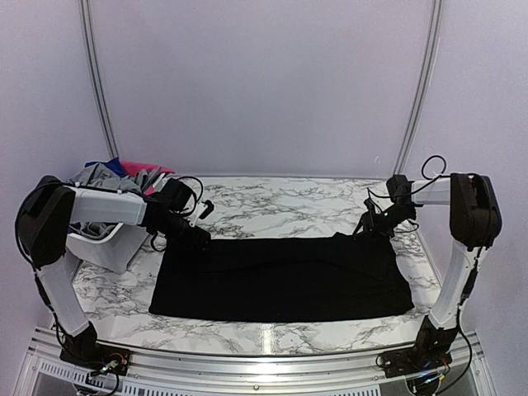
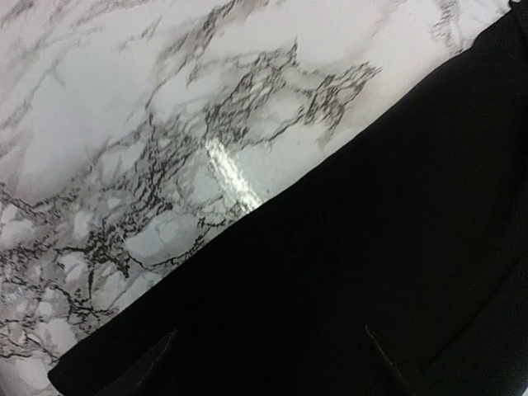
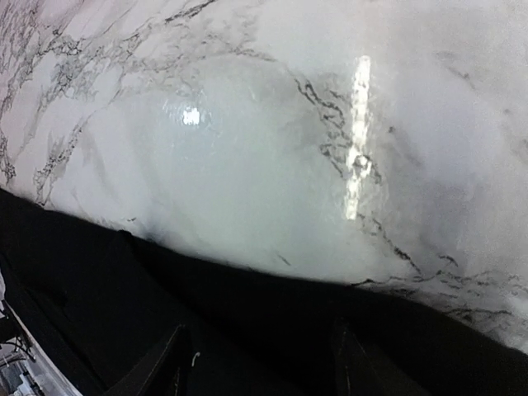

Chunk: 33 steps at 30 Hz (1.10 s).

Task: Fold and stack the mixed laundry pile
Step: Smooth out the rectangle-folded T-shirt at the center of the board.

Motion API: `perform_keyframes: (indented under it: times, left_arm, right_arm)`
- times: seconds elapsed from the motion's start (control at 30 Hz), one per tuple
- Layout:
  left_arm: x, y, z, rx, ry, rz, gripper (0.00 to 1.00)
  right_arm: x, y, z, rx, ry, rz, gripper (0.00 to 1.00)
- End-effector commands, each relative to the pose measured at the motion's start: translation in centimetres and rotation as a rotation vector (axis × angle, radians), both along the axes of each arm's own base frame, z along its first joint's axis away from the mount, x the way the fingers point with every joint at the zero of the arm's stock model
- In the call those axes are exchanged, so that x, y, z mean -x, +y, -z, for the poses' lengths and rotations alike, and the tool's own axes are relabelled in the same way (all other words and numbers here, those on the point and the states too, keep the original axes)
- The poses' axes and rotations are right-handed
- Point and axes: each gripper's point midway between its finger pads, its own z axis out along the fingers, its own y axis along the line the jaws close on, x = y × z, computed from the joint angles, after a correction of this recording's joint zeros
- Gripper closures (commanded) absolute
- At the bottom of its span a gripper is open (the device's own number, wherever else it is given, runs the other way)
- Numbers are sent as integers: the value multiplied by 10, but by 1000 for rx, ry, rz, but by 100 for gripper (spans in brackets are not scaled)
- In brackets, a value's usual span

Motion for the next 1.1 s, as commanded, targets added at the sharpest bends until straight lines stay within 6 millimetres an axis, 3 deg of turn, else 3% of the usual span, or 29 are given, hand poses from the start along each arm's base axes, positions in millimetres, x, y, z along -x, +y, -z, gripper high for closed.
perform_keyframes:
  times: [0.0, 0.17, 0.33, 0.37, 0.47, 0.77, 0.9, 1.07]
  left_arm:
    - [-8, 11, 25, -55, 74, -78, 27]
    - [-26, 18, 40, -87, 111, -113, 30]
    - [-34, 14, 36, -83, 104, -114, 30]
    - [-35, 15, 35, -85, 101, -117, 30]
    - [-36, 15, 34, -89, 99, -112, 30]
    - [-32, 17, 29, -93, 98, -111, 30]
    - [-30, 19, 29, -100, 97, -110, 29]
    - [-30, 20, 28, -101, 97, -107, 29]
  right_arm:
    - [-23, -1, 3, 23, -18, 0, 42]
    - [-39, 9, -5, -43, -35, -32, 46]
    - [-34, 22, -16, -121, -51, -66, 47]
    - [-29, 37, -16, -127, -50, -106, 47]
    - [-23, 45, -13, -129, -36, -131, 52]
    - [-14, 45, -19, -120, -22, -137, 69]
    - [-11, 37, -26, -69, -33, -122, 62]
    - [-8, 33, -40, -41, -64, -118, 67]
